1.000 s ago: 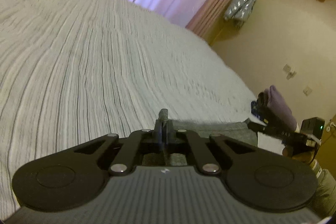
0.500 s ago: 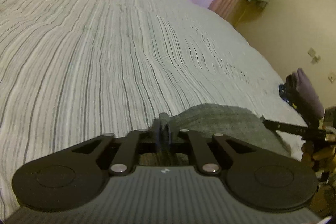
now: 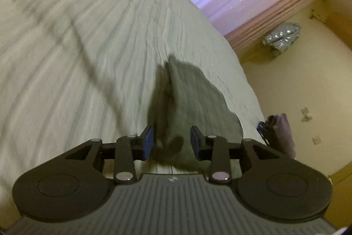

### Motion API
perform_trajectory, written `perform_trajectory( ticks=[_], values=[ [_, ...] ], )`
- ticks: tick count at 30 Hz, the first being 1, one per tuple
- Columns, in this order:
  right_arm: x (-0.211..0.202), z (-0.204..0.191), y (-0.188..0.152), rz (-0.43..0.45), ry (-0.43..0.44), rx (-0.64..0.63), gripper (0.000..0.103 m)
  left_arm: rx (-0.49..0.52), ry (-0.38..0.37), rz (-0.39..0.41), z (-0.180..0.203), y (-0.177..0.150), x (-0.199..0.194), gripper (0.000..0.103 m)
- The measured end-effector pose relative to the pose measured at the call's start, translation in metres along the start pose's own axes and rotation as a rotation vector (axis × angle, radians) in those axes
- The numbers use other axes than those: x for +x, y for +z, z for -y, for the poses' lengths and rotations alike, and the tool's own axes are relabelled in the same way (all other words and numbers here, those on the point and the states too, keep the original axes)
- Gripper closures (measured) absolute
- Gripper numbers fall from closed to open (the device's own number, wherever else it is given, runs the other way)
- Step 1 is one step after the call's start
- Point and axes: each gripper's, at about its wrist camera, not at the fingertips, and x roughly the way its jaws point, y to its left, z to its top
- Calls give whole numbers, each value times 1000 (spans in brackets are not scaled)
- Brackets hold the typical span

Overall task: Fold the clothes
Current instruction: 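Grasp the folded shorts edge with the right gripper while the left gripper grasps the waistband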

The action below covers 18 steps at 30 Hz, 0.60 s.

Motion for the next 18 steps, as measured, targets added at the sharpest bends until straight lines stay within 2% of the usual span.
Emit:
perform_trajectory(
  ticks=[4,5,6,7,8,13,18],
  values=[
    [9,3,5,18,13,17,53,-24,7,33,-8,-4,8,74],
    [11,3,7,22,16,21,70,-16,2,27,-9,-4,10,80],
    [13,4,8,27,20,25,85,1,-1,20,-8,-4,11,90],
    [15,4,7,20,13,30,99,17,-4,13,-7,-4,12,95],
    [17,4,6,11,6,35,100,32,-9,7,-7,-2,12,99],
    [4,-9,6,38,-31,-59,102,137,-12,-20,1,14,5,99],
    [15,-8,-9,-21,-131,-106,101,191,74,-49,0,2,15,94]
  ],
)
